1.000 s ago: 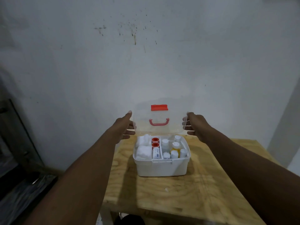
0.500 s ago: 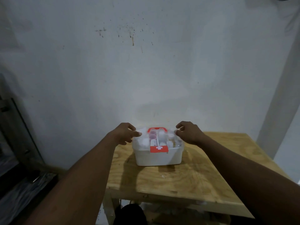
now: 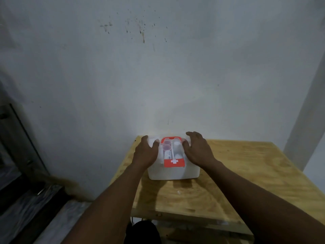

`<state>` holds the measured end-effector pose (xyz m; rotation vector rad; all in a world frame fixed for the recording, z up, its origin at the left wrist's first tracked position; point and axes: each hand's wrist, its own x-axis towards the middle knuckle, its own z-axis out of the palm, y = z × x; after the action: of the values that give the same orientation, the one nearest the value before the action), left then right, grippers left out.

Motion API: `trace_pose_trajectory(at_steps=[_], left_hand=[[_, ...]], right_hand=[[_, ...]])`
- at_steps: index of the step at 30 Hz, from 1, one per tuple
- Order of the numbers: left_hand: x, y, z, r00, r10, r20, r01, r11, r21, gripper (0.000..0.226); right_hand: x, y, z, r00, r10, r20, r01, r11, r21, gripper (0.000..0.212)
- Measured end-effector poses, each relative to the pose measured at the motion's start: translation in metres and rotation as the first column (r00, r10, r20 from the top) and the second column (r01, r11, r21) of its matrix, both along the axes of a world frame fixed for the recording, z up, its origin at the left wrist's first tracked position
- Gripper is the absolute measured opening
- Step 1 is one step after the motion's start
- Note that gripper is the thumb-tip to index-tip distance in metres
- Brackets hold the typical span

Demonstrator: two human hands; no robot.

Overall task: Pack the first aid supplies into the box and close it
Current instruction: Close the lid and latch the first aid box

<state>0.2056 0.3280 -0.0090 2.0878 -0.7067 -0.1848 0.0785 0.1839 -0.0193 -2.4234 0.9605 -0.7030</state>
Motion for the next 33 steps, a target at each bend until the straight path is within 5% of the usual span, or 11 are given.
trace_pose_trajectory(at_steps=[4,10,15,18,24,30,33], left_hand=[[0.001,0.0,-0.008,0.999,0.01,0.044,-0.009,1.0,-0.025,0.056],[0.005,-0.001,-0.008,0.999,-0.018,0.037,0.019,1.0,-0.024,0.059],[0.01,-0.002,-0.01,1.0,-0.022,0.013,0.022,1.0,-0.007,0.061],[0.01,-0.002,-0.01,0.999,-0.024,0.034,0.024,1.0,0.005,0.061],[0.012,0.003,-0.017,0.895,-0.145,0.423,0.098,0.986,0.132,0.048],[0.016,-0.001,-0.02,0.899,-0.139,0.415,0.096,0.988,0.122,0.045],[0.015,-0.005,-0.022,0.959,-0.045,0.281,0.058,0.998,-0.038,0.051]], right_hand=[[-0.004,0.002,-0.004,1.0,0.018,0.024,-0.015,0.992,-0.123,0.056],[-0.016,0.0,0.006,0.981,0.157,-0.118,-0.173,0.974,-0.144,0.103],[-0.022,-0.004,0.007,0.944,0.205,-0.26,-0.258,0.947,-0.191,0.123],[-0.02,-0.004,0.006,0.939,0.185,-0.291,-0.252,0.945,-0.21,0.123],[-0.02,-0.004,0.008,0.922,0.185,-0.339,-0.275,0.931,-0.239,0.119],[-0.017,-0.005,0.005,0.929,0.186,-0.32,-0.269,0.933,-0.24,0.116],[-0.019,-0.006,0.006,0.948,0.24,-0.211,-0.283,0.937,-0.206,0.115]])
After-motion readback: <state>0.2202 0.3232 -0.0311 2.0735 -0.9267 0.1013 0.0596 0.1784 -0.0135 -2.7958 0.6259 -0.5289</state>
